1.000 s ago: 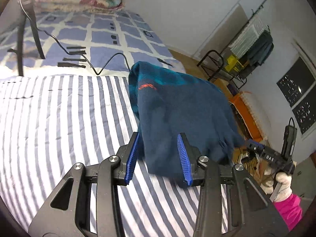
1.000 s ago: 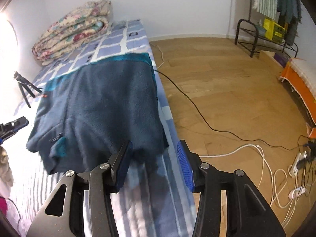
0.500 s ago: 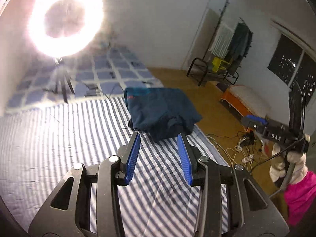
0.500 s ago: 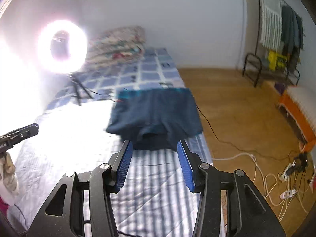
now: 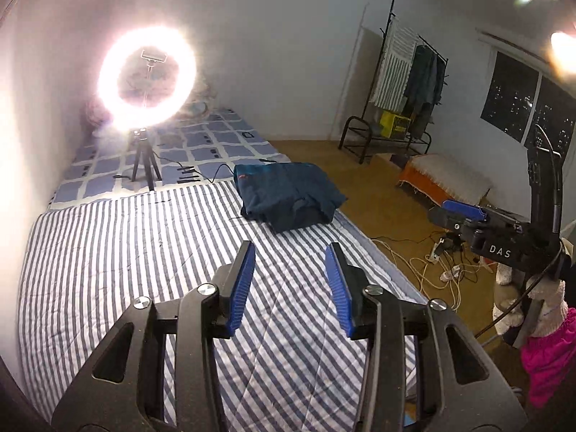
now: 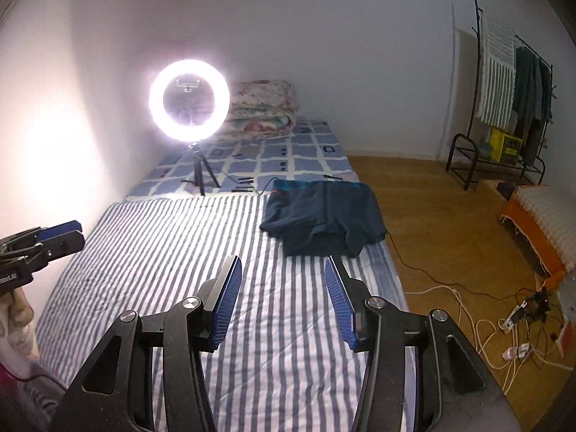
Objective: Fold large clothes
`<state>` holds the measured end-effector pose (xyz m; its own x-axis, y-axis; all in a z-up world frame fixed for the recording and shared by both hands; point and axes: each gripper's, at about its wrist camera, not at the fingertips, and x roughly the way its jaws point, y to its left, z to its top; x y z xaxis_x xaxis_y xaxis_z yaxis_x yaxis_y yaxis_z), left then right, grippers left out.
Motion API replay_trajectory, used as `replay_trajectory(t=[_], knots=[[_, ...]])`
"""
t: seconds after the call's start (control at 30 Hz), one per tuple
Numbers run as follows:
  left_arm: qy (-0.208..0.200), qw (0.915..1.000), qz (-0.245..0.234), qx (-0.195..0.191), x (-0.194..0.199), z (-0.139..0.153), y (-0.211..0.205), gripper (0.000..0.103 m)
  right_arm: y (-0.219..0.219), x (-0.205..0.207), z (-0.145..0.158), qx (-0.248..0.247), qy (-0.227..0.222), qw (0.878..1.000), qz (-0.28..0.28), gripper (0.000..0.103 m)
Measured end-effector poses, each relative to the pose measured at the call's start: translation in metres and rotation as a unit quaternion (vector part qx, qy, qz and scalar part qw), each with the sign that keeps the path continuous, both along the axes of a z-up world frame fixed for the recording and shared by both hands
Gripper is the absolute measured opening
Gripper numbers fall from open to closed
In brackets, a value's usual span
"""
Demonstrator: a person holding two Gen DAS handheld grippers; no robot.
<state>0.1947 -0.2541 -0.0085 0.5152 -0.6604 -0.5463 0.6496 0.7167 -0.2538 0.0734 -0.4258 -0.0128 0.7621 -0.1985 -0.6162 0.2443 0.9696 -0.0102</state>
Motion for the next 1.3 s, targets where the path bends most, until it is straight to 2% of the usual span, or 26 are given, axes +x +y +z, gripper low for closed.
replay_trajectory(t=[0.23,0.37,0.5,0.63,0.7,0.83,1.0,1.3], knots=[[-0.016,0.9998,0.005,0.005,-0.030,-0.021,0.004,0.055,0.020,-0.027,-0.025,-0.012,-0.007,1.000,-0.013,0.047],[-0.030,0.9994,0.002,0.020,-0.035,-0.029,-0.001,0.063,0.022,-0.040,-0.037,-0.005,-0.018,0.999,-0.030,0.053],[-0.041,0.9989,0.011,0.018,-0.039,-0.034,0.001,0.088,0.024,-0.049,-0.048,-0.016,-0.034,0.998,-0.052,0.060],[-0.056,0.9978,0.013,0.033,-0.045,-0.037,-0.001,0.090,0.029,-0.049,-0.050,-0.035,-0.030,0.998,-0.049,0.065],[-0.058,0.9975,0.013,0.037,-0.046,-0.038,-0.001,0.096,0.032,-0.052,-0.050,-0.036,-0.037,0.997,-0.051,0.073],[-0.067,0.9969,0.022,0.035,-0.051,-0.035,0.002,0.101,0.034,-0.055,-0.046,-0.039,-0.050,0.996,-0.057,0.081],[-0.088,0.9946,0.029,0.047,-0.058,-0.032,0.001,0.103,0.034,-0.055,-0.046,-0.041,-0.055,0.995,-0.068,0.083],[-0.096,0.9928,0.036,0.061,-0.064,-0.033,-0.001,0.103,0.028,-0.057,-0.049,-0.034,-0.060,0.993,-0.091,0.085]])
